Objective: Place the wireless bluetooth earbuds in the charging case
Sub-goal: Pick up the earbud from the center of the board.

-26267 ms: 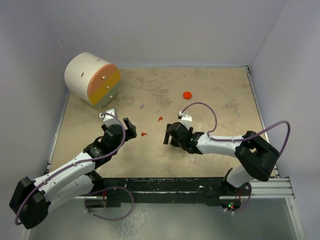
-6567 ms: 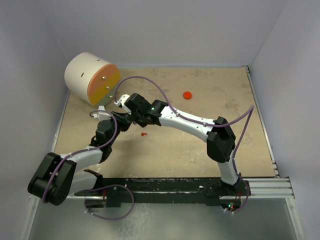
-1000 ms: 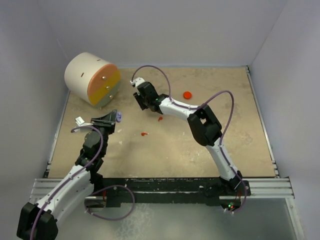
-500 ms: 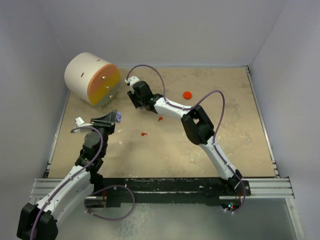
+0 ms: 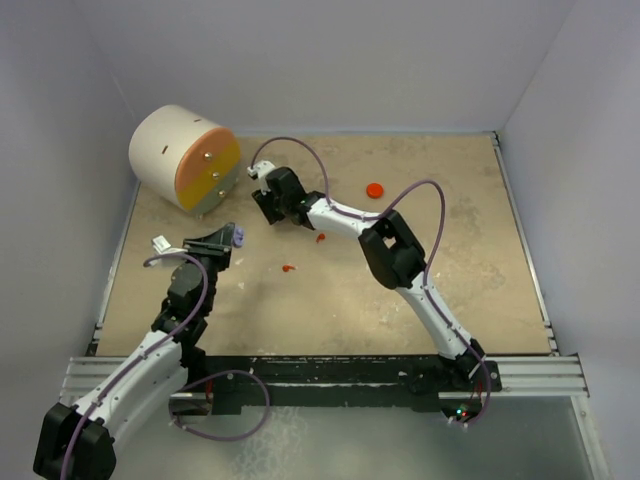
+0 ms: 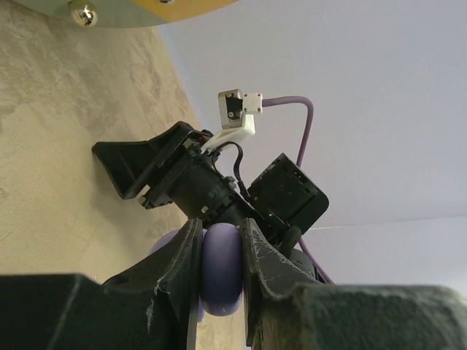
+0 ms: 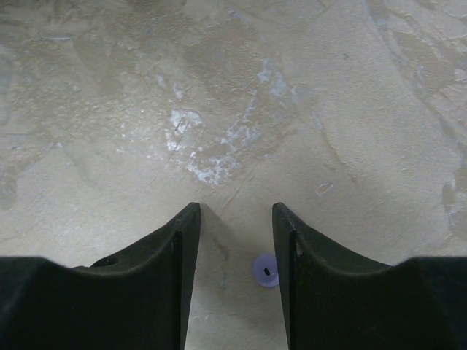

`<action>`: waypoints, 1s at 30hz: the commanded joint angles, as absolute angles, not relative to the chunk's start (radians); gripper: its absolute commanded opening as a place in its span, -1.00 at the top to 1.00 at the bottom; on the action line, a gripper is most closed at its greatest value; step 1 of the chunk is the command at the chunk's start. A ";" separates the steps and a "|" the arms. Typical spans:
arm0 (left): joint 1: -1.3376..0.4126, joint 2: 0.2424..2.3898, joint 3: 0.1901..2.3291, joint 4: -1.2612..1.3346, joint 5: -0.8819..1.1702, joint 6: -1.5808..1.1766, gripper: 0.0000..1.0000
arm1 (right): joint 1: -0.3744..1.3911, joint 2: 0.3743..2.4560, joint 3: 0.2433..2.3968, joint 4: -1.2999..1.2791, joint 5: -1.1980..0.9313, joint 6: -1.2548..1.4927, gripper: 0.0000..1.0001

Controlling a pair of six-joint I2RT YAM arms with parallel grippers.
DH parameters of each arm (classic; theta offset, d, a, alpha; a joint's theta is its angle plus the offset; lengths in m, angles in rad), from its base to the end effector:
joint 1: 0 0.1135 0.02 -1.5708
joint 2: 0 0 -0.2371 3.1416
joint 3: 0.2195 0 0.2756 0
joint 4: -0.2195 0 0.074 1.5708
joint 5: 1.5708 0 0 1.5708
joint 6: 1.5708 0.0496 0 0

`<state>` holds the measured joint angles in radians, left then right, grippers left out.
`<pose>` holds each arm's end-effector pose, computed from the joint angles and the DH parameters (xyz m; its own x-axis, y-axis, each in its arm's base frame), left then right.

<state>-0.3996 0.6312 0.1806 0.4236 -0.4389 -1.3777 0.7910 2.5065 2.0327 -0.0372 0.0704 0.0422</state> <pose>0.2069 -0.0645 0.1871 0.0336 -0.9786 -0.2031 -0.0319 0.2021 -0.9789 0.4140 0.4137 0.1244 -0.3717 -0.3160 -0.8729 -0.6510 0.7590 0.0024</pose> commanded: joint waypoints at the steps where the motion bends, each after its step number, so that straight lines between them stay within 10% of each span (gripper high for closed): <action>1: -0.395 0.635 0.167 0.445 -0.448 -1.400 1.00 | 0.795 2.448 1.972 -0.019 0.009 0.017 0.04; 30: -0.395 0.653 0.147 0.475 -0.431 -1.410 1.00 | 0.784 2.085 1.560 0.201 0.096 0.033 0.04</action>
<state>-0.3996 0.6556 0.1493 0.4397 -0.4290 -1.3804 0.7898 2.1929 1.5764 0.0864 0.0471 0.0208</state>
